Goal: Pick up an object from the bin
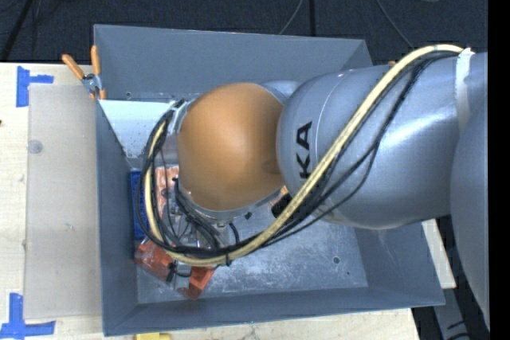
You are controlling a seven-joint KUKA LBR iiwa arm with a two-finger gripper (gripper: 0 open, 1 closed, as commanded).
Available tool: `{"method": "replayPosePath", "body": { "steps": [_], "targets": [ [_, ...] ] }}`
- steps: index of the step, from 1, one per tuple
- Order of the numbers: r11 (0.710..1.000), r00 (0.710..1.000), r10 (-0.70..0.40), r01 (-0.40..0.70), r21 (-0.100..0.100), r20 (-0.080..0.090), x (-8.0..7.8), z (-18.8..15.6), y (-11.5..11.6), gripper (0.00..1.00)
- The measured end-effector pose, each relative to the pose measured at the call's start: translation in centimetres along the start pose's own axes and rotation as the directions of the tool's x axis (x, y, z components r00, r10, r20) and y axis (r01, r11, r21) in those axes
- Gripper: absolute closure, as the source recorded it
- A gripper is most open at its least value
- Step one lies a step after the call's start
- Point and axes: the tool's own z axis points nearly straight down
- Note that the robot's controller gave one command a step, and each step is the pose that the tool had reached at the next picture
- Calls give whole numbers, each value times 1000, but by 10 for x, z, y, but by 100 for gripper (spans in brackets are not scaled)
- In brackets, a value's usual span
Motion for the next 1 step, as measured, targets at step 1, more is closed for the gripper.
{"method": "replayPosePath", "body": {
  "steps": [1],
  "targets": [
    [1000,1000,6,-6,-2,7,-2,-4,-2,0]
  ]
}}
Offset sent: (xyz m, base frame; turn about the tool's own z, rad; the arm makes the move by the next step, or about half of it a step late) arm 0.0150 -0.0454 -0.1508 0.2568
